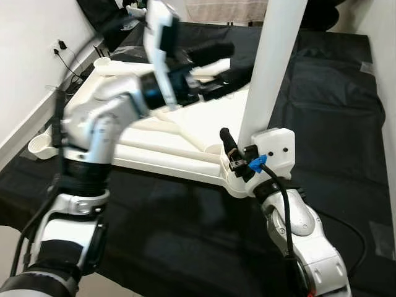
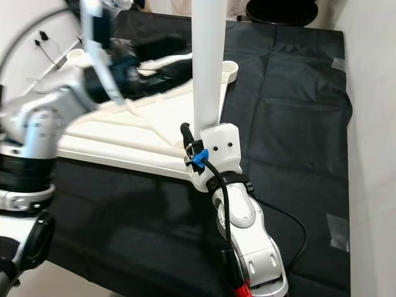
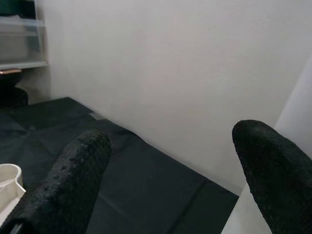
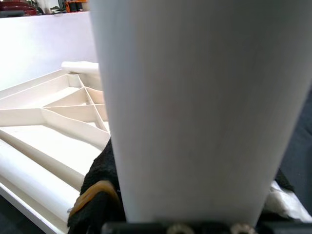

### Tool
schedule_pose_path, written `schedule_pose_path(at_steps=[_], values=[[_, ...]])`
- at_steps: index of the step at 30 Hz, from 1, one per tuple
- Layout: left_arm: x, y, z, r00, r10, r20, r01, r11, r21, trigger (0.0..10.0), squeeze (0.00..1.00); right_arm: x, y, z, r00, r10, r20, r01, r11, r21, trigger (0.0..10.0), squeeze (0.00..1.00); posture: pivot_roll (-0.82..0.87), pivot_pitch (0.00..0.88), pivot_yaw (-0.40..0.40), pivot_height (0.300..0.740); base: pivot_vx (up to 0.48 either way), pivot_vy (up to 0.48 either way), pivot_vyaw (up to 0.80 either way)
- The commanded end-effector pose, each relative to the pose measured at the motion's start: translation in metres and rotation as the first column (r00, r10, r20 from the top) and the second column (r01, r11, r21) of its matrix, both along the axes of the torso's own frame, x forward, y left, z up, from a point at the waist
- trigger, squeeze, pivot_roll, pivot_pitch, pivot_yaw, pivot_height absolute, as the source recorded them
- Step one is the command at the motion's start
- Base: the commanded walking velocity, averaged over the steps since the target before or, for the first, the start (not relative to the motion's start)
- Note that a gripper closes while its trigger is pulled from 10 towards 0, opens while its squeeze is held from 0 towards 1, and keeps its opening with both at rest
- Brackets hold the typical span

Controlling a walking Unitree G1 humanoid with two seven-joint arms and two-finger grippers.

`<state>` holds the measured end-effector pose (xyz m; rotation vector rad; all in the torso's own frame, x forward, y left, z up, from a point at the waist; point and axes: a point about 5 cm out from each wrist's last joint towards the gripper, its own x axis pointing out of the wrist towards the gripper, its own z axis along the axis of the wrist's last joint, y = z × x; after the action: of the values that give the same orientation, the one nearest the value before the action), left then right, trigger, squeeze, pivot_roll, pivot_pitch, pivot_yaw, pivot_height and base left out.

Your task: Building children table

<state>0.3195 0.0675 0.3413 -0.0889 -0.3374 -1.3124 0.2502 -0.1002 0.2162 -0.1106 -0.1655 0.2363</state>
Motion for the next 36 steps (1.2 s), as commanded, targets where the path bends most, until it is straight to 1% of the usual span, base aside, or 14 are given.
schedule_pose_path(at_steps=[1,2,3,4,5,7,16,19,21,26,29,32,35,36], values=[[-0.007,-0.015,0.002,0.995,-0.095,0.02,0.094,0.994,0.05,10.0,0.0,0.005,-0.006,-0.038,0.975,-0.061,-0.213,0.052,0.998,-0.046,10.0,0.0,-0.01,0.248,0.089,0.74,0.0,0.0,0.0],[-0.009,-0.017,0.001,0.992,-0.125,0.013,0.124,0.99,0.061,10.0,0.0,0.005,-0.005,-0.038,0.975,-0.061,-0.213,0.053,0.998,-0.045,10.0,0.0,-0.01,0.248,0.089,0.74,0.0,0.0,0.0],[-0.009,-0.017,0.001,0.992,-0.125,0.013,0.124,0.99,0.061,10.0,0.0,0.005,-0.005,-0.038,0.975,-0.061,-0.213,0.053,0.998,-0.045,10.0,0.0,-0.01,0.248,0.089,0.74,0.0,0.0,0.0],[-0.012,-0.019,0.002,0.986,-0.165,0.02,0.164,0.984,0.069,10.0,0.0,0.005,-0.005,-0.037,0.975,-0.061,-0.213,0.053,0.998,-0.045,10.0,0.0,-0.01,0.248,0.092,0.74,0.0,0.0,0.0],[-0.012,-0.019,0.002,0.986,-0.165,0.02,0.164,0.984,0.069,10.0,0.0,0.005,-0.005,-0.037,0.975,-0.061,-0.213,0.053,0.998,-0.045,10.0,0.0,-0.01,0.248,0.092,0.74,0.0,0.0,0.0],[-0.019,-0.014,0.009,0.972,-0.231,0.051,0.229,0.973,0.043,10.0,0.0,0.004,-0.005,-0.038,0.975,-0.062,-0.214,0.055,0.998,-0.042,10.0,0.0,-0.01,0.246,0.091,0.74,0.0,0.0,0.0],[-0.022,0.005,0.025,0.974,-0.189,0.122,0.192,0.981,-0.016,10.0,0.0,0.004,-0.005,-0.038,0.975,-0.057,-0.215,0.05,0.998,-0.038,10.0,0.0,-0.01,0.245,0.087,0.74,0.0,0.0,0.0],[-0.03,0.013,0.03,0.966,-0.212,0.148,0.22,0.975,-0.039,10.0,0.0,0.004,-0.004,-0.037,0.975,-0.055,-0.215,0.048,0.998,-0.036,10.0,0.0,-0.01,0.246,0.084,0.74,0.0,0.0,0.0],[-0.036,0.015,0.032,0.955,-0.248,0.165,0.256,0.966,-0.031,10.0,0.0,0.004,-0.004,-0.037,0.975,-0.054,-0.216,0.048,0.998,-0.036,10.0,0.0,-0.01,0.247,0.083,0.74,0.0,0.0,0.0],[-0.043,0.013,0.032,0.936,-0.299,0.185,0.304,0.953,0.002,10.0,0.0,0.003,-0.004,-0.037,0.975,-0.054,-0.217,0.047,0.998,-0.037,10.0,0.0,-0.01,0.249,0.084,0.74,0.0,0.0,0.0],[-0.049,0.007,0.032,0.922,-0.335,0.195,0.336,0.941,0.028,10.0,0.0,0.003,-0.004,-0.037,0.975,-0.055,-0.217,0.048,0.998,-0.036,10.0,0.0,-0.01,0.249,0.084,0.74,0.0,0.0,0.0],[-0.049,0.004,0.032,0.92,-0.337,0.198,0.338,0.941,0.031,10.0,0.0,0.003,-0.004,-0.037,0.975,-0.055,-0.217,0.049,0.998,-0.034,10.0,0.0,-0.01,0.249,0.085,0.74,0.0,0.0,0.0],[-0.042,-0.009,0.038,0.936,-0.269,0.227,0.269,0.963,0.03,10.0,0.0,0.003,-0.003,-0.037,0.975,-0.053,-0.217,0.048,0.998,-0.03,10.0,0.0,-0.01,0.25,0.088,0.74,0.0,0.0,0.0],[-0.042,-0.009,0.038,0.936,-0.269,0.227,0.269,0.963,0.03,10.0,0.0,0.003,-0.003,-0.037,0.975,-0.053,-0.217,0.048,0.998,-0.03,10.0,0.0,-0.01,0.25,0.088,0.74,0.0,0.0,0.0]])
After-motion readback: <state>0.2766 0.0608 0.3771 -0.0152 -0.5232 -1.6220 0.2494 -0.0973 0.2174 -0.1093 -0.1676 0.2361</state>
